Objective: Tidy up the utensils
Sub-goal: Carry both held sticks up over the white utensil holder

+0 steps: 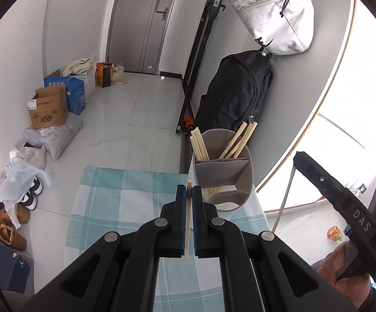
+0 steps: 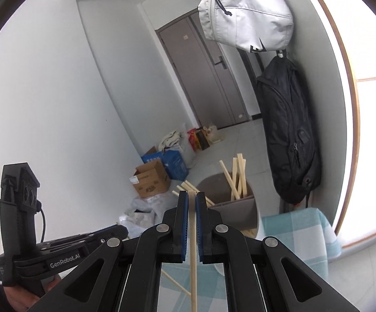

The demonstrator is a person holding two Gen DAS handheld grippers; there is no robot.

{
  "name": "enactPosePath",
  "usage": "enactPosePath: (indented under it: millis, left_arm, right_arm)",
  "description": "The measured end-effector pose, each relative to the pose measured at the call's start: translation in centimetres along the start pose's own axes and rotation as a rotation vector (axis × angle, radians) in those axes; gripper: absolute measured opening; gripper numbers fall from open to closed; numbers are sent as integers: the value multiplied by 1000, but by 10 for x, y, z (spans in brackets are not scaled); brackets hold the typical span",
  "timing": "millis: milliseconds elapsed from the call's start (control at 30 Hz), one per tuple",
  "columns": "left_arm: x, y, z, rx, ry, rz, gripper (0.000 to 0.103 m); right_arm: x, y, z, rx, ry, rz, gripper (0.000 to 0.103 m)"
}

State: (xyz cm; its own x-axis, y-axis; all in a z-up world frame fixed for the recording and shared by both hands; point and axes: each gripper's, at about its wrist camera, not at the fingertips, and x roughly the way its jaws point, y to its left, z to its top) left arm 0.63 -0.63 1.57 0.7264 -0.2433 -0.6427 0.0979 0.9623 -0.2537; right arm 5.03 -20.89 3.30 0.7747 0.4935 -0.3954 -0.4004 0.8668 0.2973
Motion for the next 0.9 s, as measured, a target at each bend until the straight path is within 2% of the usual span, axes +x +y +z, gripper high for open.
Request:
enactPosePath:
  millis: [133,400,667,900]
  left_arm:
    - [-9,-4,10,2,-3,-21,0]
    - [-29,-17,46,-1,-25,-55,0]
    - [-33,-30,97,21,-68,-70,0]
    - [-11,-30,131,35,-83,-66,0]
  right_arm:
    - [-4,3,14,-7,-28,4,5]
    - [1,2,64,-3,-98,-4,5]
    - [28,-3,113,-10,-149,-26,5]
    - [65,-12,144,-20,-175,-38,5]
